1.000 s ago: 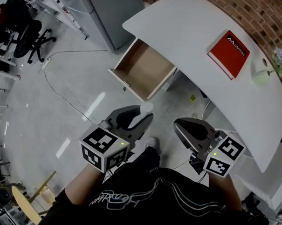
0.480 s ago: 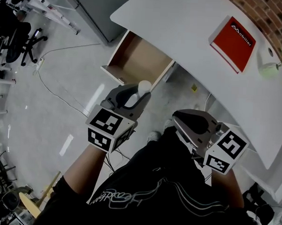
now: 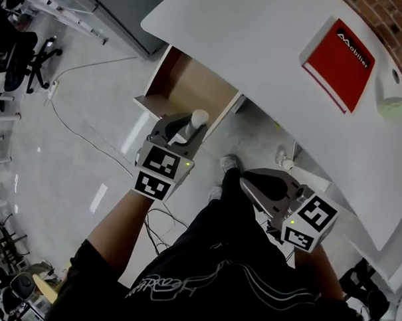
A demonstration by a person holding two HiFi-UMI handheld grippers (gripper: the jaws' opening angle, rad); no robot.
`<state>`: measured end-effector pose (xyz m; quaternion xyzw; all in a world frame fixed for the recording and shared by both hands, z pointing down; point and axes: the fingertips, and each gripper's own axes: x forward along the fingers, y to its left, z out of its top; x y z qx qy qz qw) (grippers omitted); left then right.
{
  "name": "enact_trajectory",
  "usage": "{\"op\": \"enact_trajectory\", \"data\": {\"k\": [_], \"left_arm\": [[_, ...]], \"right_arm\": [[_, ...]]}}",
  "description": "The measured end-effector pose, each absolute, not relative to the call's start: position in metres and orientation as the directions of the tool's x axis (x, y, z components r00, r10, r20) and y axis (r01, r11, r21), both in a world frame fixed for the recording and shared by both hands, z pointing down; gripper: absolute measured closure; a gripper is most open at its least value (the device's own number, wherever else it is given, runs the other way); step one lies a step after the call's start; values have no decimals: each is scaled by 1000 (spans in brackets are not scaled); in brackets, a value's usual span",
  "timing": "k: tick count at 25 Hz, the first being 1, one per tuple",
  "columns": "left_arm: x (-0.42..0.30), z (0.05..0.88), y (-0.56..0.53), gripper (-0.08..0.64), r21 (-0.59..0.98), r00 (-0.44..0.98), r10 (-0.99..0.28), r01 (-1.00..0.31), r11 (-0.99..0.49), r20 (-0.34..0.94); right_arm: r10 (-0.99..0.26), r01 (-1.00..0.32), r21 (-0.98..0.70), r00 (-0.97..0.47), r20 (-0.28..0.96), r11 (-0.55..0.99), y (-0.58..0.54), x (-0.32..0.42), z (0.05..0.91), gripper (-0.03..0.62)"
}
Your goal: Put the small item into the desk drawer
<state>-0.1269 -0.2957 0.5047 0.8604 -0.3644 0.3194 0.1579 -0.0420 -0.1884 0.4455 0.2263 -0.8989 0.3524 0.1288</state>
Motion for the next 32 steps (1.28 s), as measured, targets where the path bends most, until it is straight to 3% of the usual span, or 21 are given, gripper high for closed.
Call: {"op": "enact_trajectory", "data": {"k": [16, 32], "left_arm": [[-122, 634, -360, 419, 11, 481, -422, -669, -743, 768], [-112, 747, -387, 419, 98, 406, -241, -656, -748, 882]], "right_arm": [[-304, -505, -500, -850, 431, 704, -243, -47, 515, 540], [-302, -525, -513, -837, 456, 679, -239, -35, 573, 540]]}}
